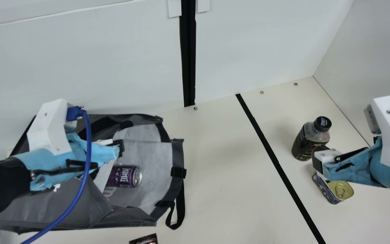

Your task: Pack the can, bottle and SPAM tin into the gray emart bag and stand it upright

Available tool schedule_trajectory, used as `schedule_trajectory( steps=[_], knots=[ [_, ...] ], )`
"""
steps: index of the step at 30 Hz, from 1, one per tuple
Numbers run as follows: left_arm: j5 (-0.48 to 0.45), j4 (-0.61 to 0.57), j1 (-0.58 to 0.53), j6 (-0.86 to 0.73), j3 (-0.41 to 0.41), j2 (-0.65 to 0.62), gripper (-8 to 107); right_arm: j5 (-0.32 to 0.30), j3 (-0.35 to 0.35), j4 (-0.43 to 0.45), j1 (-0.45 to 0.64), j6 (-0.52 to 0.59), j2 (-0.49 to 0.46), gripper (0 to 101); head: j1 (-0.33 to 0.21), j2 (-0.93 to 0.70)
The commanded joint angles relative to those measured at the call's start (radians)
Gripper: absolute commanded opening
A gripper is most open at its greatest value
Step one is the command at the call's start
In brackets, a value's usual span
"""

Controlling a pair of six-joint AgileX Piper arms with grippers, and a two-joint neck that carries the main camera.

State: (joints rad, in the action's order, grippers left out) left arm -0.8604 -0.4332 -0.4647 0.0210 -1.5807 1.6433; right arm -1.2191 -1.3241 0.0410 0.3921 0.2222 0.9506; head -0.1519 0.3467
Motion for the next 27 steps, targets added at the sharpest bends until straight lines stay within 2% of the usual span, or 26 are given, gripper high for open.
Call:
schedule_trajectory(
  steps=[1, 27],
  knots=[
    [0.000, 0.000, 0.000, 0.000, 0.000, 0.000, -8, -0.001, 0.003, 0.003, 0.003, -0.004, -0.003, 95, -0.023, 0.002],
    [0.000, 0.000, 0.000, 0.000, 0.000, 0.000, -8, -0.001, 0.009, 0.002, 0.013, -0.015, 0.014, 95, -0.023, 0.002]
  ],
)
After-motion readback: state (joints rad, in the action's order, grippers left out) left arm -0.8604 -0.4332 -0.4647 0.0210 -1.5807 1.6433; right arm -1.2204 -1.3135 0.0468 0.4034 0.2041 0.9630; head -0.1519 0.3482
